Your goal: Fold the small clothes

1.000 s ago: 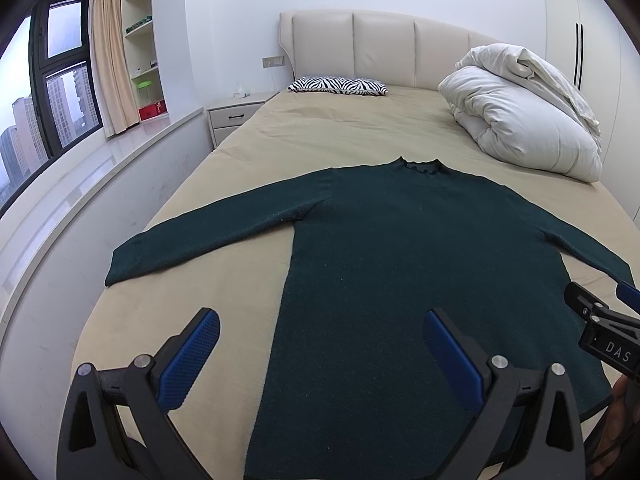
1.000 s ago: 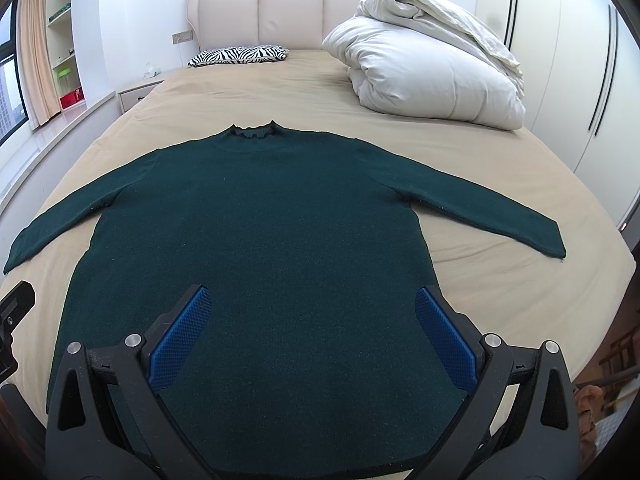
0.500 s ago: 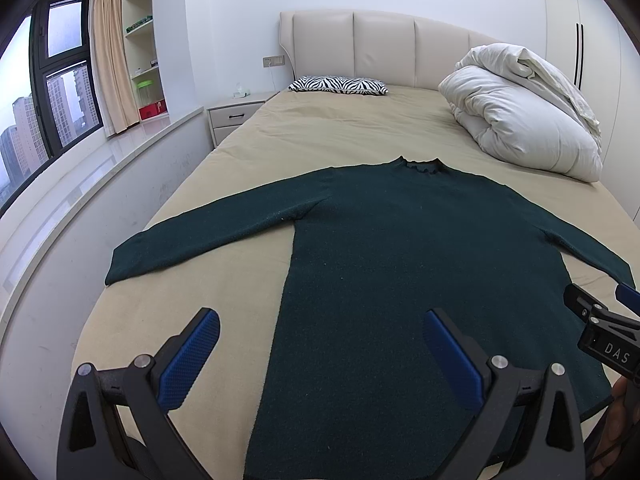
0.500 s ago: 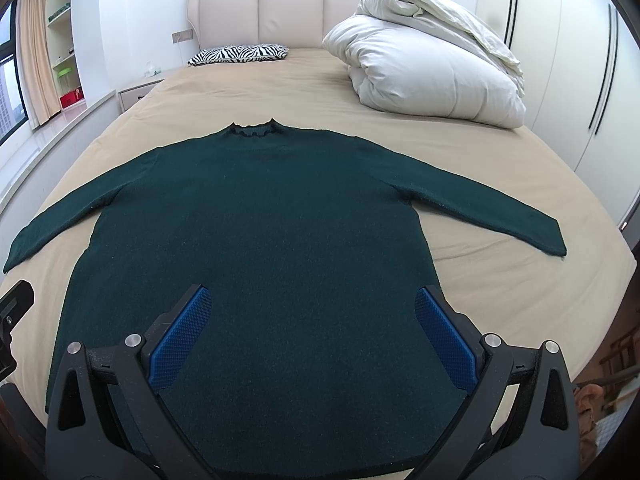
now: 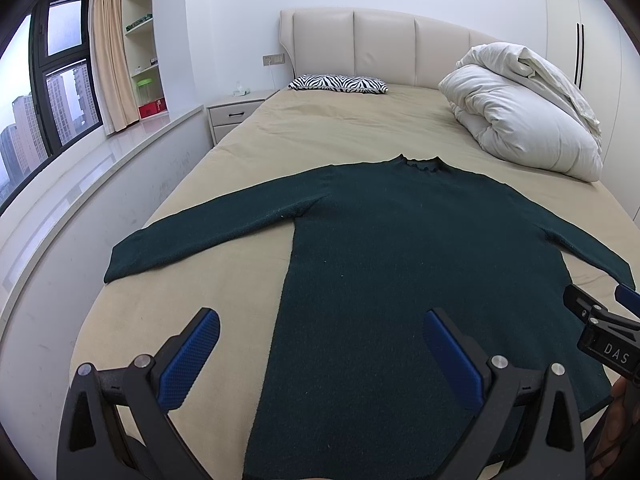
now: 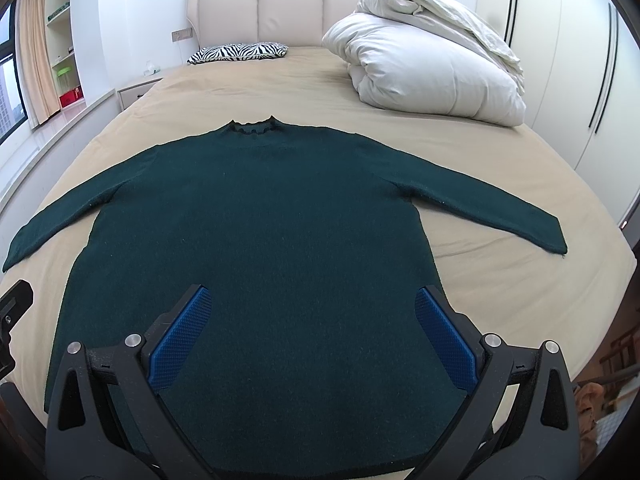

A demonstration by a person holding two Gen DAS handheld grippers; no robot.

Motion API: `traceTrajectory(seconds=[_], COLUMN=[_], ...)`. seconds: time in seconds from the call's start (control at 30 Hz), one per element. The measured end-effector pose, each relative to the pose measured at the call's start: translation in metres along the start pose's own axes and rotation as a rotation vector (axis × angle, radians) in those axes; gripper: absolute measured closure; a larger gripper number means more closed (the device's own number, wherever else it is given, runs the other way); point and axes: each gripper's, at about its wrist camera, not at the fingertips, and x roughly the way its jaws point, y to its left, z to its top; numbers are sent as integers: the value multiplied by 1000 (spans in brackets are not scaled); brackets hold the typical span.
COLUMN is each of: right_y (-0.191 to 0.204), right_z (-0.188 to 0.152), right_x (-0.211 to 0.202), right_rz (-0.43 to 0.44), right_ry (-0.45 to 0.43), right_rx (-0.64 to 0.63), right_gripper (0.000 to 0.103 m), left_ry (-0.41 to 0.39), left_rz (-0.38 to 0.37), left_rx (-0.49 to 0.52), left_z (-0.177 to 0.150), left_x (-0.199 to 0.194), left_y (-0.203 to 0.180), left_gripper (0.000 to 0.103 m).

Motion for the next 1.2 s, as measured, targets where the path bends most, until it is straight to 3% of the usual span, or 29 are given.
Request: traceTrajectory(seconds=[0.4,0.57,0.73,0.97,1.07,1.2], right_y=[-5,-42,-100,-225,-272,-344], right_z=[-6,-8,-11,-4,0,-3], right_x=[6,23,41,72,86,111], right_rz=[19,19,-40,-177,-235,-245], right_ry=[14,52,66,66,65,84], right_rx=[19,113,206,372,402,518], right_gripper=[0,0,0,0,0,0], left_ry=[21,33,34,22,26,80], left_rz=[-31,-50,-60,25,7,-35], left_rx=[-34,-43,-49,25,43,20], left_z=[-8,-9,-6,6,15,29], left_x=[2,8,16,29,38,60], left_y=[5,4,-3,-24,-30,-36], left_gripper=[0,0,0,0,0,0])
